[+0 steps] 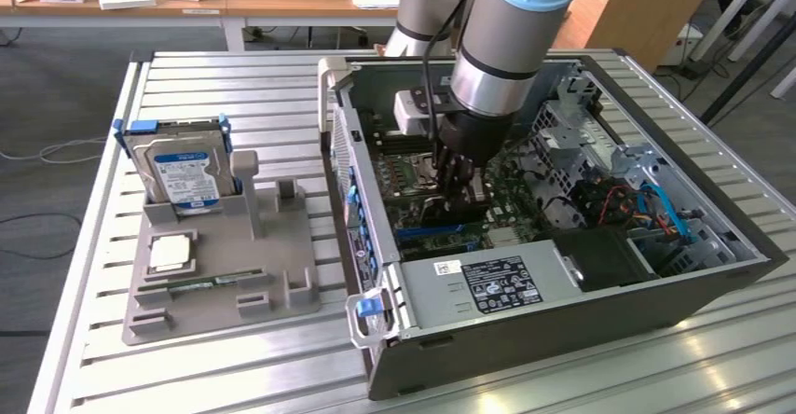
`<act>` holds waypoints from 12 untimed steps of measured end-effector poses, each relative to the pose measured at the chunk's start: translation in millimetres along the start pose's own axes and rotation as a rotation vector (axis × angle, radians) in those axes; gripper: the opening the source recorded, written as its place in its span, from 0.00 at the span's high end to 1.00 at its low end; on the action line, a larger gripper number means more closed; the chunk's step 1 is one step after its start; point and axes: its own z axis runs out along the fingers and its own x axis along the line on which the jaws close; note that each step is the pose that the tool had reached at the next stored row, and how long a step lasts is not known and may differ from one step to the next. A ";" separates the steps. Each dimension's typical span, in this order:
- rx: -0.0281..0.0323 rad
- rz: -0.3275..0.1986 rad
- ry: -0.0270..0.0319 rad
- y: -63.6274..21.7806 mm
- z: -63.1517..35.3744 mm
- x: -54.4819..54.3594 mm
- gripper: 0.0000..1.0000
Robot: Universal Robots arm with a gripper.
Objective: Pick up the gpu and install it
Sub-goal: 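Insert the gpu into the slot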
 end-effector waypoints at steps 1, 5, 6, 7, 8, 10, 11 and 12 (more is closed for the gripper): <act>0.0000 0.000 0.0000 0.1 0.0 0.0 0.73; -0.0001 0.000 0.0000 0.2 0.0 0.0 0.73; -0.0002 0.000 0.0003 0.2 0.0 0.1 0.73; -0.0001 0.000 0.0009 0.2 -0.1 0.1 0.73; -0.0001 0.000 0.0017 0.2 -0.2 0.1 0.73; -0.0003 0.000 0.0034 0.2 -0.8 0.0 0.73; -0.0004 0.000 0.0043 0.2 -1.5 0.0 0.73; -0.0004 0.000 0.0047 0.2 -1.7 0.0 0.73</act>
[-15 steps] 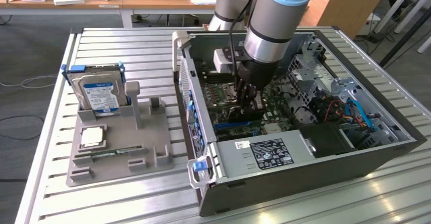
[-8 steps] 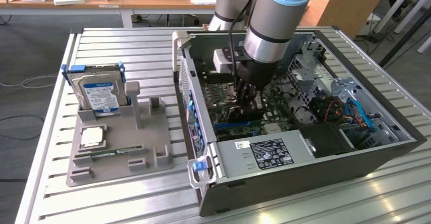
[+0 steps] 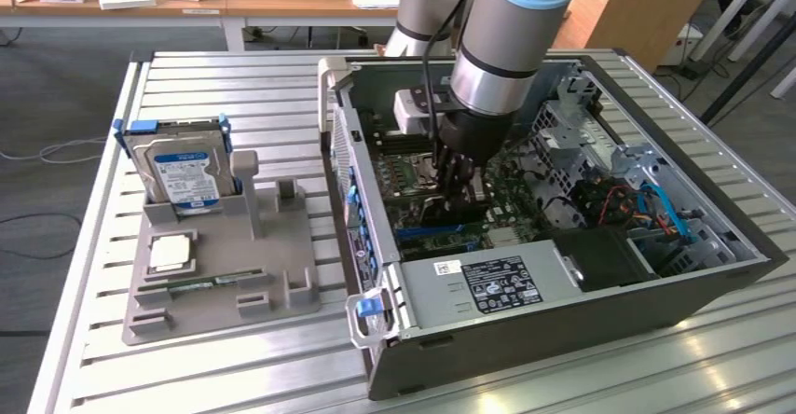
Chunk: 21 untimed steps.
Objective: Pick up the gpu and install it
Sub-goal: 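Insert the gpu into the slot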
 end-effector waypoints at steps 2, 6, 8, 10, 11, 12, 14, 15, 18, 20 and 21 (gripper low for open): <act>-0.0001 0.000 0.0019 0.1 -0.7 0.0 0.73; -0.0001 0.000 0.0019 0.1 -0.6 0.1 0.73; -0.0001 -0.001 0.0019 0.1 -0.6 0.1 0.73; -0.0001 -0.003 0.0020 0.1 -0.6 0.1 0.73; -0.0001 -0.003 0.0020 0.1 -0.6 0.1 0.73; -0.0001 -0.004 0.0021 0.1 -0.6 0.1 0.73; -0.0001 -0.006 0.0020 0.1 -0.6 0.1 0.73; -0.0001 -0.007 0.0021 0.1 -0.6 0.1 0.73; 0.0000 -0.013 0.0023 0.1 -0.6 0.1 0.73; 0.0000 -0.016 0.0024 0.1 -0.6 0.1 0.73; 0.0000 -0.018 0.0025 0.1 -0.6 0.1 0.73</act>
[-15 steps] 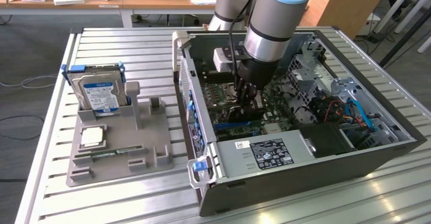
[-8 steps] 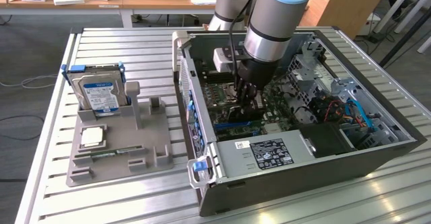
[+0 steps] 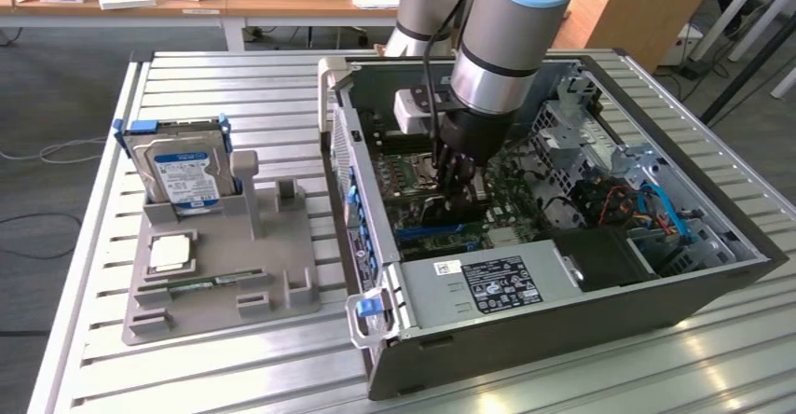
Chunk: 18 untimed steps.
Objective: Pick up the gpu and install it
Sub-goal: 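Insert the gpu into the slot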
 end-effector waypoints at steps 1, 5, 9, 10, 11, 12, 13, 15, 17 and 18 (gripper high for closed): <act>0.0000 -0.002 0.0001 0.0 0.0 0.0 0.73; 0.0002 -0.006 0.0002 0.0 0.1 -0.1 0.73; 0.0002 -0.009 0.0003 0.0 0.1 -0.1 0.73; 0.0002 -0.010 0.0003 0.0 0.1 -0.1 0.73; 0.0002 -0.010 0.0003 -0.3 0.1 -0.2 0.73; 0.0003 -0.010 0.0002 -0.3 0.1 -0.2 0.73; 0.0002 -0.010 0.0002 -0.3 0.1 -0.2 0.73; 0.0002 -0.010 0.0001 -0.3 0.2 -0.2 0.73; 0.0002 -0.010 0.0001 -0.3 0.7 -0.2 0.73; 0.0002 -0.010 0.0001 -0.4 0.8 -0.2 0.73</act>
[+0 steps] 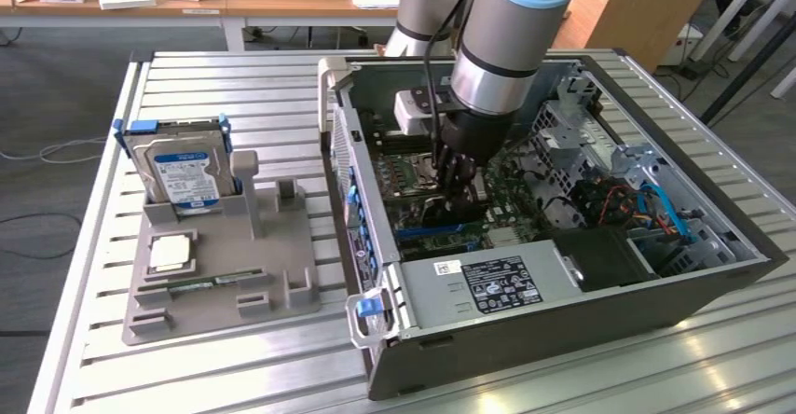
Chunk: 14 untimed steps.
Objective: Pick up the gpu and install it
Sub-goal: 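Insert the gpu into the slot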
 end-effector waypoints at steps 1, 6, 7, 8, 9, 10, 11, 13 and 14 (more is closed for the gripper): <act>0.0000 0.000 0.0000 0.0 0.0 0.0 0.73; 0.0000 0.000 0.0000 0.0 0.1 0.0 0.73; 0.0000 0.000 -0.0001 0.0 0.1 0.0 0.73; 0.0000 0.000 0.0000 0.0 0.1 0.0 0.73; 0.0000 0.000 -0.0001 0.0 0.3 0.0 0.73; 0.0000 0.000 0.0000 0.0 0.3 0.0 0.73; 0.0000 0.000 0.0000 0.0 0.4 0.0 0.73; 0.0001 0.000 -0.0001 0.0 0.6 0.0 0.73; 0.0000 0.000 -0.0002 0.0 0.7 0.0 0.73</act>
